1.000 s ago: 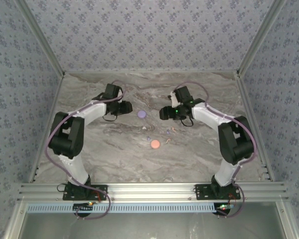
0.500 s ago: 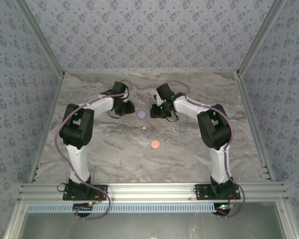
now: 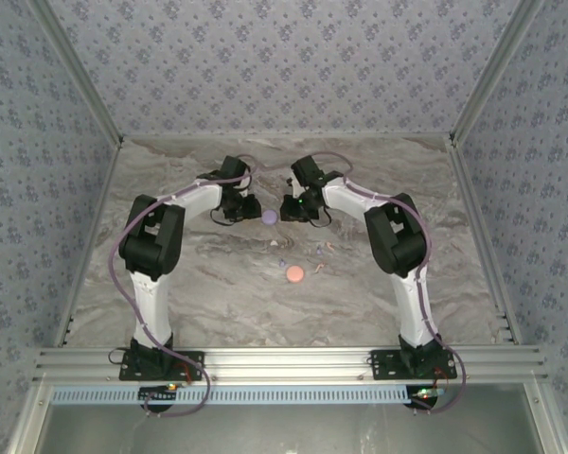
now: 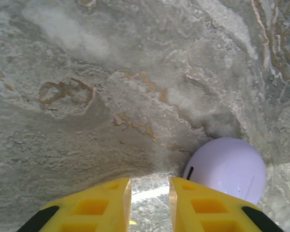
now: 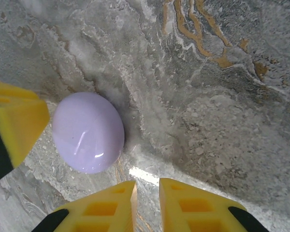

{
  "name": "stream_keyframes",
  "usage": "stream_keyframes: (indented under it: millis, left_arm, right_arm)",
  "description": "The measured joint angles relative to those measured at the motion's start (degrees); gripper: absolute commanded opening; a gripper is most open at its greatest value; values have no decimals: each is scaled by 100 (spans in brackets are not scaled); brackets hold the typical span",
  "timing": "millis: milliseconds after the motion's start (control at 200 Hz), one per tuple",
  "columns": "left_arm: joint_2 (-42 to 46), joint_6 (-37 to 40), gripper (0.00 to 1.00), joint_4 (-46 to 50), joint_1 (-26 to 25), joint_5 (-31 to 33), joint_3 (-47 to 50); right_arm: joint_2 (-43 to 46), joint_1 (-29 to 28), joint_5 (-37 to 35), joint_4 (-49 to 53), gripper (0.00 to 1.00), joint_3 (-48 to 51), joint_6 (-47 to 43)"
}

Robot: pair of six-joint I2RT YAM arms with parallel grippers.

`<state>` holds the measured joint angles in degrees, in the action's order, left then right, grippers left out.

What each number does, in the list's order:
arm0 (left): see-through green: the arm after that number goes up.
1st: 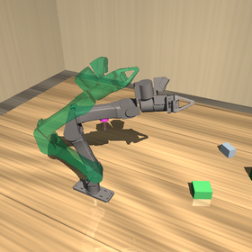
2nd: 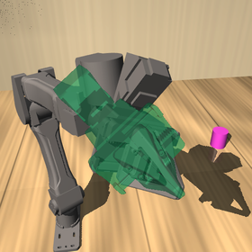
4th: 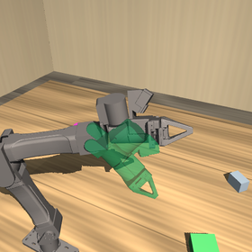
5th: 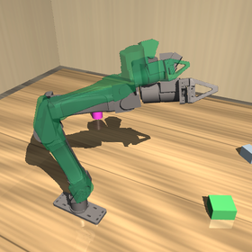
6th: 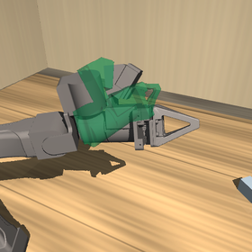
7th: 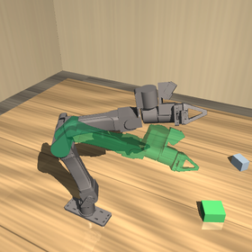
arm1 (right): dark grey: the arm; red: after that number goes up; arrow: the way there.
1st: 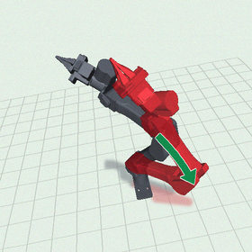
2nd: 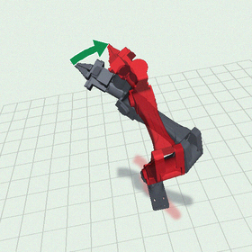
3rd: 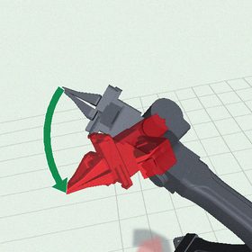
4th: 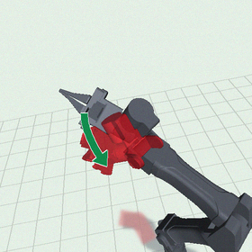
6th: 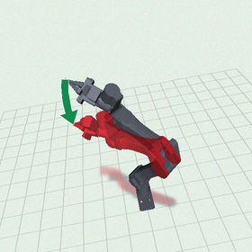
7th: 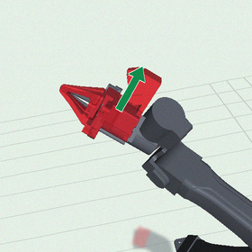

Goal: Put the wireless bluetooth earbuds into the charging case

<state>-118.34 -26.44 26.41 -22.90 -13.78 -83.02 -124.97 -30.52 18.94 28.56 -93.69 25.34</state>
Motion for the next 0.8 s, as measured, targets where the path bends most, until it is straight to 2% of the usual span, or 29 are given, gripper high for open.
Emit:
stream_keyframes:
  millis: [435,800]
  left_arm:
    - [-7,66,27,236,-155,-168,-7]
    - [-7,116,27,367,-278,-372,-7]
  right_arm:
    - [-424,-24,149,190,21,-481,81]
    - [-708,7,-72,505,22,-1008,83]
